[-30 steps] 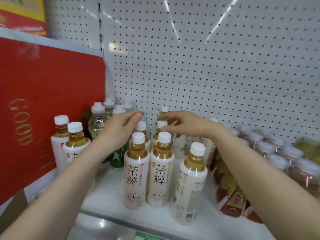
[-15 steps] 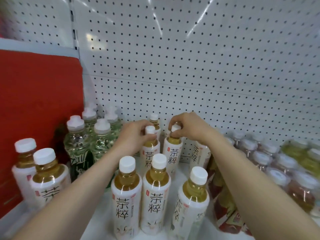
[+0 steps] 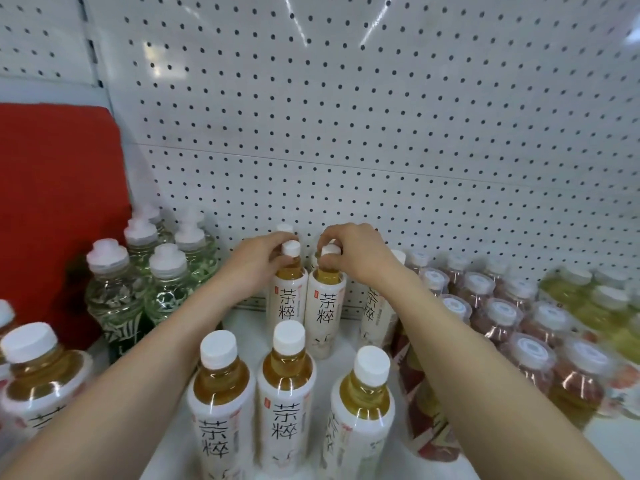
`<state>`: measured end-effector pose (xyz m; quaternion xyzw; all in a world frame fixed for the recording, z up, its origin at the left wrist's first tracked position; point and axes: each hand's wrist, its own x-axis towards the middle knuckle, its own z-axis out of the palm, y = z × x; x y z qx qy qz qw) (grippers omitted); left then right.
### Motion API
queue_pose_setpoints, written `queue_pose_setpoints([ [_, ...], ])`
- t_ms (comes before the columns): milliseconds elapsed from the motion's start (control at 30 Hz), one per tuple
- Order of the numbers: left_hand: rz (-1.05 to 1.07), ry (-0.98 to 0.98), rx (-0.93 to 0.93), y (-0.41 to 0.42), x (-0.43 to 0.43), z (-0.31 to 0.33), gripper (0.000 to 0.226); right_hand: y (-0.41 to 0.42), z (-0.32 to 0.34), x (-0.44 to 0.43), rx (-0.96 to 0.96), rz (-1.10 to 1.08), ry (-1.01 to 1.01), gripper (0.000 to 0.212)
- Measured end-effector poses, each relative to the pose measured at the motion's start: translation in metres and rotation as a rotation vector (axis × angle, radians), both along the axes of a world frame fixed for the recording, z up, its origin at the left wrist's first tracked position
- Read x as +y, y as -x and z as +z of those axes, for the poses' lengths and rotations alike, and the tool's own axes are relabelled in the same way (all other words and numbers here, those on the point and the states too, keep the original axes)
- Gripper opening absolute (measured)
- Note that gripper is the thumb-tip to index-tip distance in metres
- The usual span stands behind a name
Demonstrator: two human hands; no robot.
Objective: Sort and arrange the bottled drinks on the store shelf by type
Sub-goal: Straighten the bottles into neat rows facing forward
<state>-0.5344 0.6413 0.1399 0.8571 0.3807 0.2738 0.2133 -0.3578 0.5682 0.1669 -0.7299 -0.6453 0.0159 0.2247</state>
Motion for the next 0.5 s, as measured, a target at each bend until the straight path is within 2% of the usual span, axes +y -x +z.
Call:
queue_pose_setpoints([
  [167, -0.059, 0.088, -0.032, 0.023, -0.015, 0.016, 0.051, 0.004, 0.012, -0.024, -0.037, 0.009, 0.018, 0.031],
  [233, -0.073, 0.109, -0.142, 0.046, -0.033, 0.027, 0.036, 0.013, 0.022, -0.049, 0.021, 0.098, -0.034, 0.029],
  [300, -0.126, 0.193, -0.295, 0.07, -0.058, 0.032, 0.02, 0.029, 0.032, -0.073, 0.141, 0.264, 0.08, 0.025],
  [367, -0.173, 0.261, -0.362, 0.091, -0.084, 0.03, 0.023, 0.051, 0.037, -0.086, 0.132, 0.407, 0.314, 0.029],
  [433, -0.228, 0.282, -0.337, 0.106, -0.1, 0.02, 0.031, 0.068, 0.037, -0.088, 0.082, 0.477, 0.442, 0.031],
  [500, -0.27, 0.291, -0.253, 0.116, -0.11, 0.01, 0.032, 0.076, 0.037, -0.088, 0.024, 0.493, 0.441, 0.029],
])
